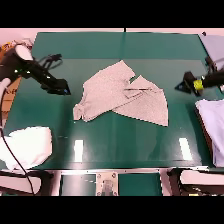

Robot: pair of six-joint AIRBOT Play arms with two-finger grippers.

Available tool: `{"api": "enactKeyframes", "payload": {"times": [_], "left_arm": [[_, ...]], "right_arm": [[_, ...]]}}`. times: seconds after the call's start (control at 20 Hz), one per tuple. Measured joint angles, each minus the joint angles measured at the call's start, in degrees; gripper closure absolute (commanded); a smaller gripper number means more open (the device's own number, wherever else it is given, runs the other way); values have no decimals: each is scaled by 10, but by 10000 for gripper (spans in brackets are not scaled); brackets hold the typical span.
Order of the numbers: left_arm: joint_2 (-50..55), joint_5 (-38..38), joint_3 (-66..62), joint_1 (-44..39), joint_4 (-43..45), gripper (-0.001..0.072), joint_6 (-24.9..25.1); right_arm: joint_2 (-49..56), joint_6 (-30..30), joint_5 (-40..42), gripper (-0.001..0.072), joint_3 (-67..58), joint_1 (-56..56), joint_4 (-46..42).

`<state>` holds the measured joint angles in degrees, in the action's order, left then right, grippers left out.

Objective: Fold the shirts.

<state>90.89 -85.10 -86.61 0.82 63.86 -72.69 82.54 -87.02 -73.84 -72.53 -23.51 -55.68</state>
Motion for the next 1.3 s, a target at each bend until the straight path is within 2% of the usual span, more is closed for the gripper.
{"api": "enactKeyframes", "payload": {"times": [0.05, 0.1, 0.35, 0.55, 0.6, 0.65, 0.8, 1.0, 1.1, 1.3], "left_arm": [[4, 0, 4, 13, -16, 266, 8], [6, 0, 12, 22, -37, 266, 17], [18, 16, 75, 29, -85, 266, 57], [19, 16, 102, 27, -97, 266, 71], [19, 16, 105, 26, -100, 266, 72], [20, 16, 108, 25, -100, 266, 74], [20, 6, 100, 25, -99, 266, 81], [17, -32, 79, 25, -102, 284, 77], [16, -41, 83, 21, -103, 284, 65], [16, -22, 132, -24, -119, 284, 58]], "right_arm": [[-40, 2, 14, 258, 60, -9, -9], [-73, 3, 26, 148, 115, -16, -14], [-161, 10, 96, 149, 356, -30, -18], [-161, 51, 171, 160, 434, -33, 55], [-151, 68, 188, 227, 440, -32, 82], [-140, 84, 200, 415, 442, -30, 103], [-98, 127, 229, 702, 420, -27, 139], [-66, 163, 234, 703, 353, -30, 141], [-62, 169, 211, 702, 313, -39, 146], [-58, 170, 186, 702, 272, -54, 144]]}}
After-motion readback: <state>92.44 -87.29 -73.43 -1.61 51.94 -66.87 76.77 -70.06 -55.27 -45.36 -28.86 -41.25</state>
